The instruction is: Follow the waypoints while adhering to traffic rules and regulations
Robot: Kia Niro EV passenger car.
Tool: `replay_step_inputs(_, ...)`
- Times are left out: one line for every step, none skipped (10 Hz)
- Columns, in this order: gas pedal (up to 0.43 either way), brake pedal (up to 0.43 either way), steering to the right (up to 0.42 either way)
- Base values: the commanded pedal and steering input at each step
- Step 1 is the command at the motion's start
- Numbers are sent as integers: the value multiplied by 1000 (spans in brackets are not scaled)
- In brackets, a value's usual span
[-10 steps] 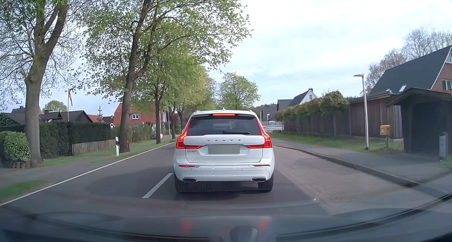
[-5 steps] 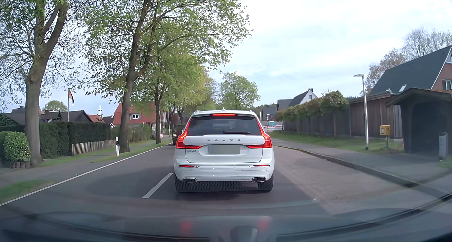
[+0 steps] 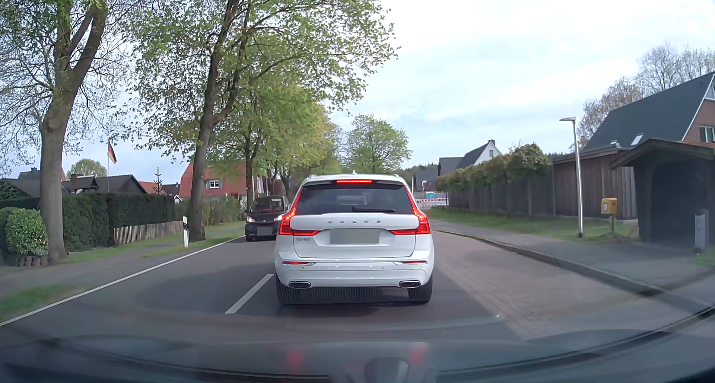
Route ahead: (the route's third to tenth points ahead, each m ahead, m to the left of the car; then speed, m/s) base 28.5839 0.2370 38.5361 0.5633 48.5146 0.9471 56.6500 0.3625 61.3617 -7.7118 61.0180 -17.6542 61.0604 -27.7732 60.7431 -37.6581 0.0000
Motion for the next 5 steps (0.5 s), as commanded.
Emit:
replay_step_inputs(0,268,-1)
replay_step_inputs(0,268,-1)
replay_step_inputs(0,262,-1)
replay_step_inputs(0,262,-1)
replay_step_inputs(0,262,-1)
